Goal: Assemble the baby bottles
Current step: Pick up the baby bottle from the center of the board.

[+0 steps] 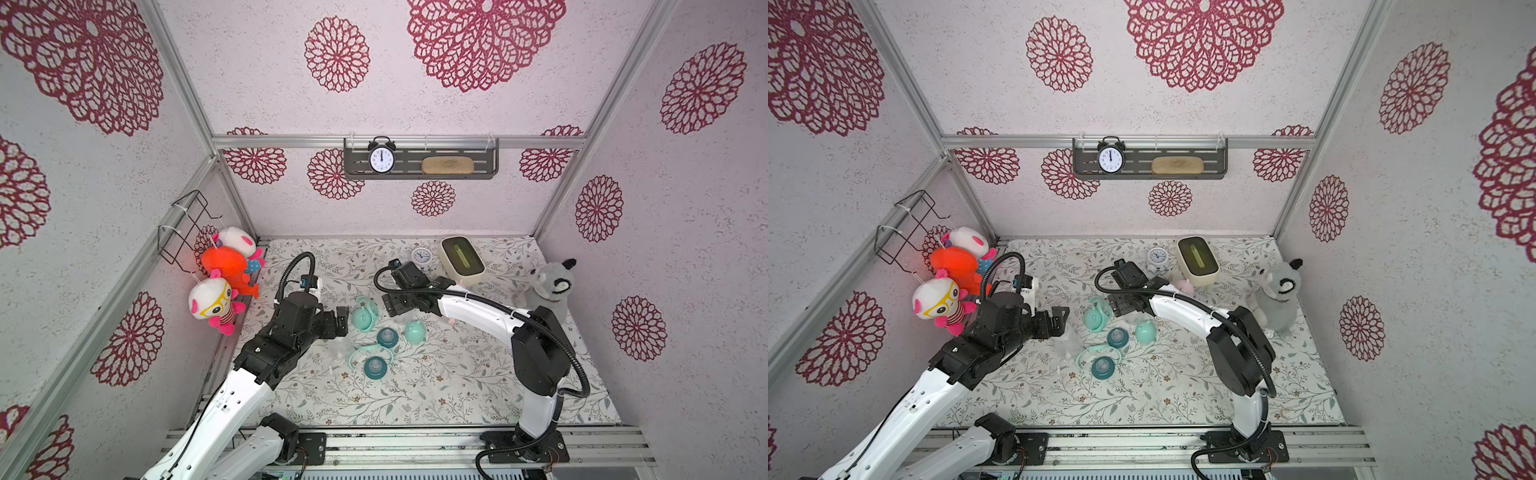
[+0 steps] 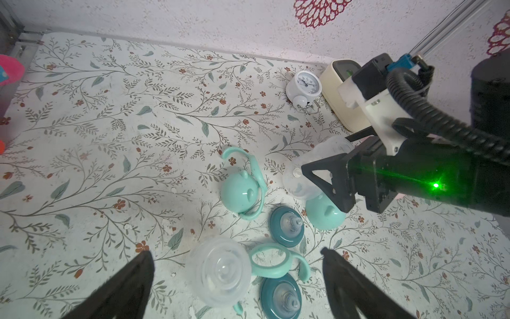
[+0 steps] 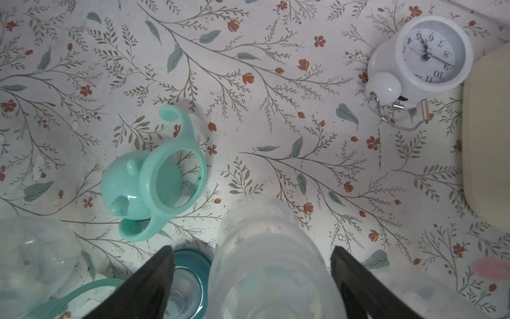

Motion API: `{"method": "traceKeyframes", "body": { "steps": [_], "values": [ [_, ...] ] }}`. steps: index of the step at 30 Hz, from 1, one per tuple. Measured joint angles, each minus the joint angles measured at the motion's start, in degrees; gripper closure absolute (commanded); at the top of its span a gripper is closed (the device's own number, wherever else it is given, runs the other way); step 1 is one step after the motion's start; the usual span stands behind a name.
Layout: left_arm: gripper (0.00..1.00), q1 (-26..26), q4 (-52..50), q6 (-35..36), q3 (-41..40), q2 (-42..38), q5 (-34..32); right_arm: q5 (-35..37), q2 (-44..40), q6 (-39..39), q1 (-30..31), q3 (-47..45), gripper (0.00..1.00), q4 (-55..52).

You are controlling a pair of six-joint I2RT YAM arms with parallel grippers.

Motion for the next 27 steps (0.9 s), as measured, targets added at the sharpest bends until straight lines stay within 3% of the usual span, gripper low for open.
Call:
{"method": "traceKeyframes", "body": {
  "steps": [11,17,27],
  "values": [
    [0.02,0.0,0.3,0.0,-0.3,1.5,1.5,-0.2,0.1,1.3,-0.5,-2.4,0.27,1.9],
    [0.02,0.0,1.4,0.0,-0.4,2.0,2.7,-0.1,0.1,1.4,-0.5,-2.4,0.42,2.2],
    [0.02,0.0,8.5,1.2,-2.3,3.4,7.8,0.0,-0.1,-0.3,-0.5,-0.4,0.45,-0.6]
  ]
}}
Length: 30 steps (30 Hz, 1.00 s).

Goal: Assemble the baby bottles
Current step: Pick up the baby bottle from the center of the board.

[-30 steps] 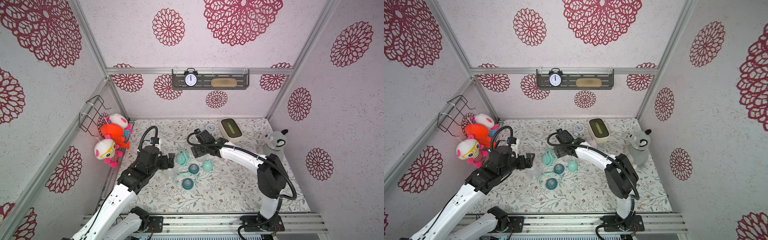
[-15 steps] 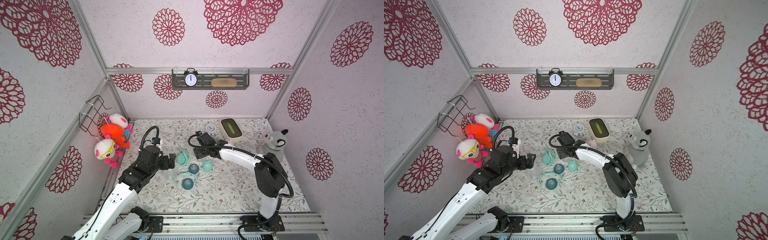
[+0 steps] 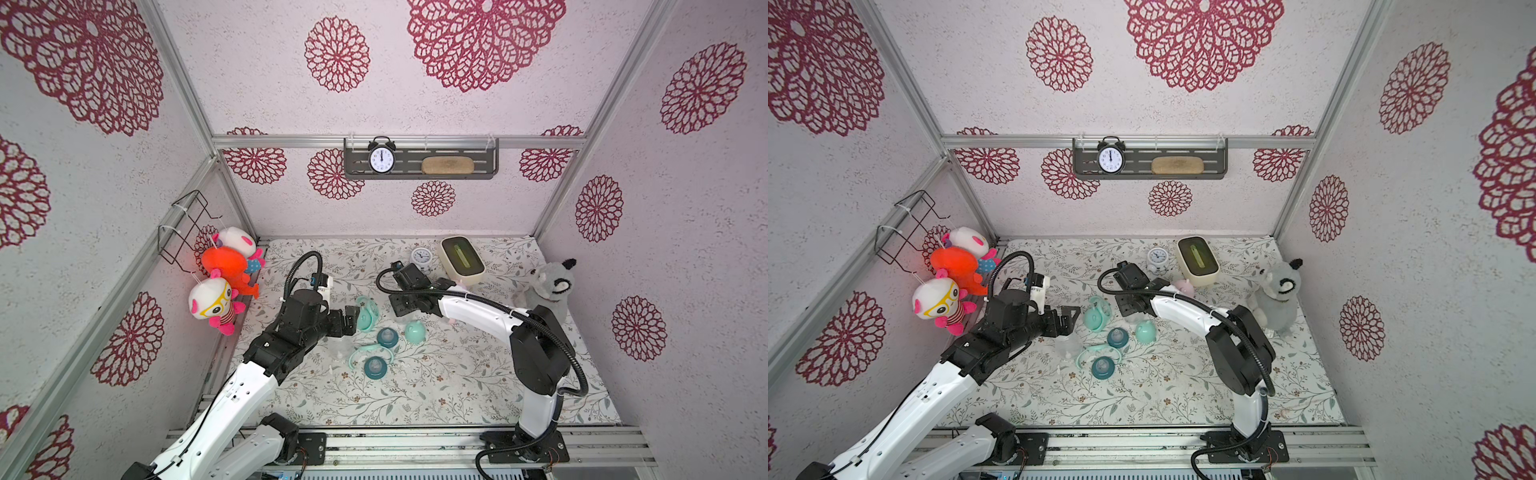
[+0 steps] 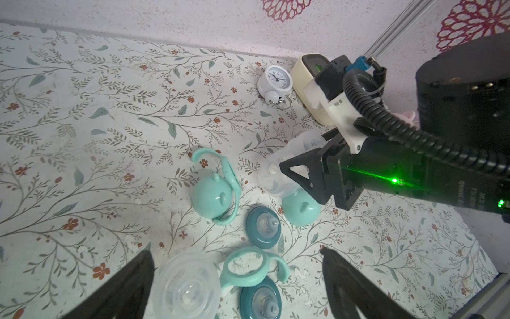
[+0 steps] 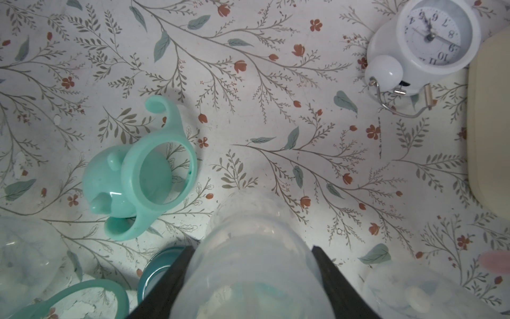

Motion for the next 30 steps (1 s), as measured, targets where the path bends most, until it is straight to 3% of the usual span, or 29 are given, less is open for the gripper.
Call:
{"method": "traceKeyframes", "body": {
  "steps": [6,15,30],
  "values": [
    [0.02,-1.5,6.1,2.4,-2.1,0.2,2.8,-0.6,-4.7,-0.9,0.0,0.5,0.46,-4.0],
    [0.02,-8.6,17.4,8.4,-4.9,3.7,4.9,-5.7,-17.6,-1.0,0.0,4.2,0.46,-12.0],
    [0.02,-13.4,42.0,18.0,-12.3,10.0,17.8,-17.8,-28.2,-0.4,0.0,8.0,0.45,-22.4]
  ]
}}
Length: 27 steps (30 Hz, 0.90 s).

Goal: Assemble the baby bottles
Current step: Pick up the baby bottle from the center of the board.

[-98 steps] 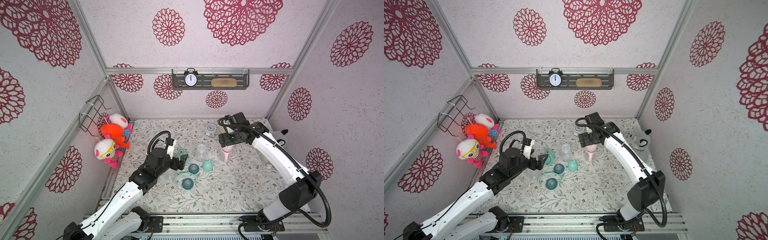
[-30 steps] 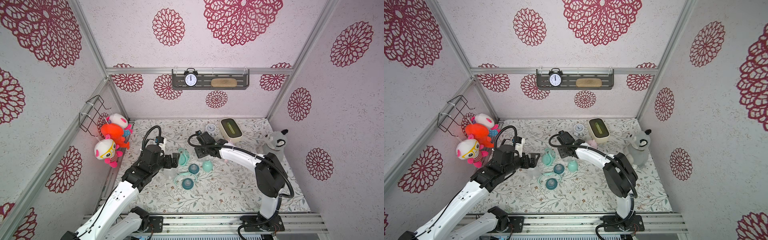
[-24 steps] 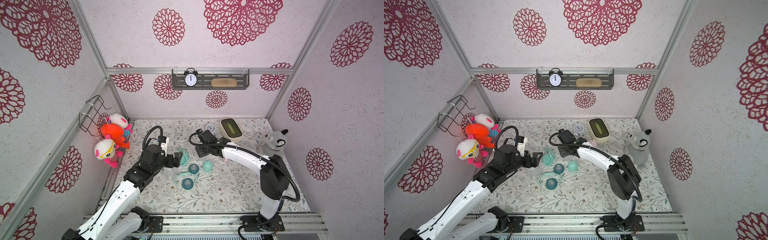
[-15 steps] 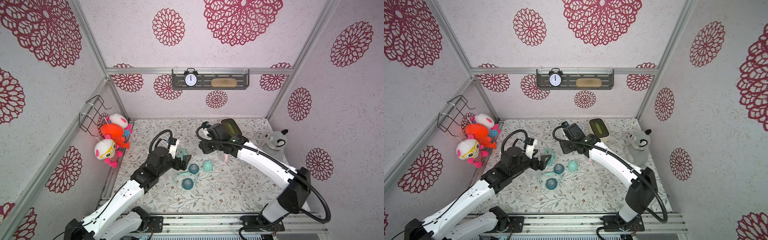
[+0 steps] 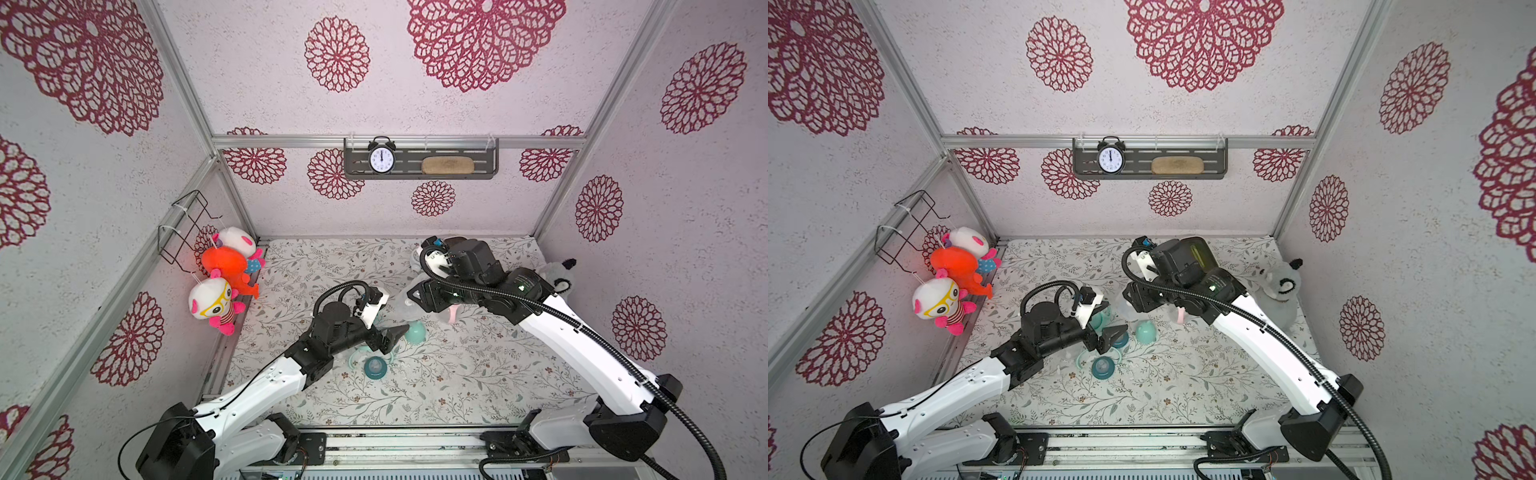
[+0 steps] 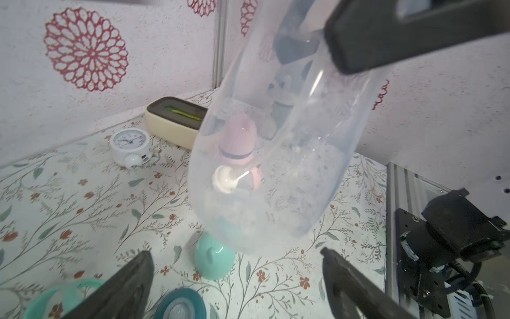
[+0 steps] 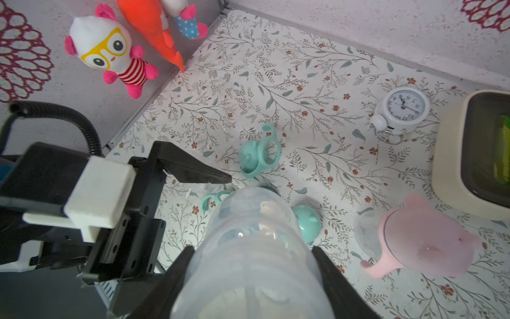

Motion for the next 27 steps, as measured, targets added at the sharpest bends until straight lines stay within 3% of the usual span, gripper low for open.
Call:
{"method": "traceKeyframes", "body": {
  "steps": [8,15,23,27],
  "values": [
    [0.02,-2.1,8.5,1.7,-1.4,0.7,1.3,-6.7,0.0,1.4,0.0,0.0,0.45,-0.6],
    [0.02,-2.3,10.1,1.7,-1.4,1.7,1.3,-9.8,0.0,1.9,0.0,0.0,0.45,-0.6],
    [0.11,-2.4,10.3,2.0,-1.4,1.7,1.3,-10.9,0.1,2.0,0.0,0.0,0.45,-0.5],
    [0.28,-2.5,10.3,2.0,-1.4,1.8,1.4,-11.1,0.3,2.1,0.0,0.0,0.45,-0.2]
  ]
}}
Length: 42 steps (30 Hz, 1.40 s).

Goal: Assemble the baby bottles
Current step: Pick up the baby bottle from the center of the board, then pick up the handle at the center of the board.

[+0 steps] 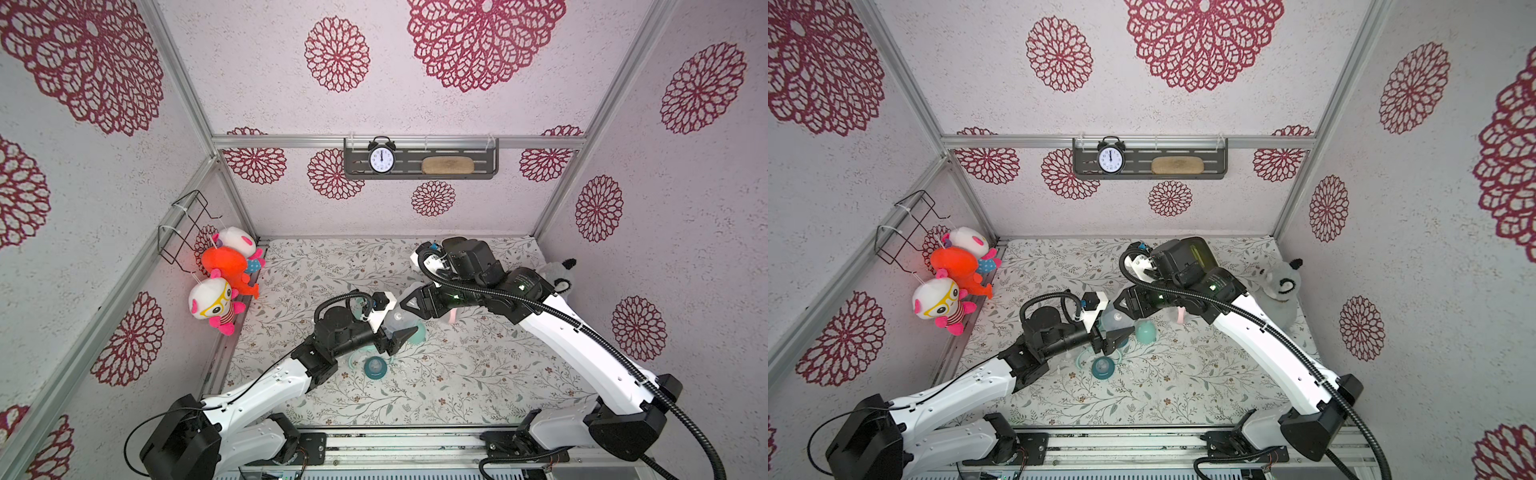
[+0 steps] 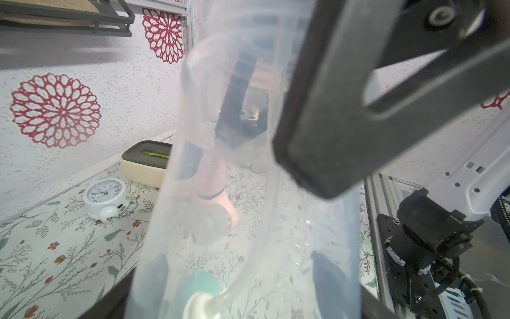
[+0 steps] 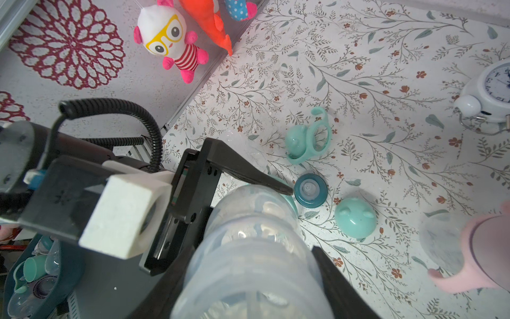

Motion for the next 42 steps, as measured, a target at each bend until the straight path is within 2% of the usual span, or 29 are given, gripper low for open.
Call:
{"method": "traceKeyframes", "body": {
  "steps": [2,3,6,8,10,17,20,28,32,38,42],
  "values": [
    [0.33,0.0,0.0,0.2,0.0,0.0,-0.1,-0.2,0.1,-0.1,0.0,0.0,0.45,0.0],
    [0.38,0.0,0.0,0.2,0.0,0.0,-0.1,-0.3,0.2,-0.1,-0.1,0.0,0.45,0.0],
    [0.64,0.0,0.0,0.1,0.0,0.0,-0.3,-0.3,0.4,-0.1,-0.1,0.2,0.43,0.0],
    [0.87,0.0,-0.1,0.1,0.0,0.0,-0.4,-0.3,0.5,-0.2,-0.1,0.2,0.37,0.1],
    [1.0,0.0,0.0,0.0,0.0,0.0,-0.5,-0.3,0.5,-0.2,-0.1,0.2,0.32,0.3],
    [1.0,0.0,-0.4,-0.3,-0.2,-0.2,-1.9,0.2,0.3,-0.1,-0.1,0.2,0.14,3.9],
    [1.0,0.0,-0.5,-0.3,-1.5,-1.3,-2.5,0.8,-0.6,-0.2,-0.1,0.0,0.11,6.2],
    [1.0,0.0,-0.6,0.0,-4.4,-4.5,-5.1,2.3,-4.5,-0.2,-0.6,-0.3,0.11,8.6],
    [1.0,0.9,-0.8,0.1,-5.6,-6.8,-6.4,3.3,-7.9,-0.2,-1.5,-3.6,0.11,9.5],
    [1.0,2.7,-2.0,0.1,-6.9,-10.8,-9.8,3.7,-11.4,0.0,-1.9,-11.8,0.16,10.5],
    [1.0,3.3,-4.8,0.0,-6.9,-13.3,-12.3,3.7,-12.7,1.2,-1.4,-21.7,0.2,13.0]
  ]
}}
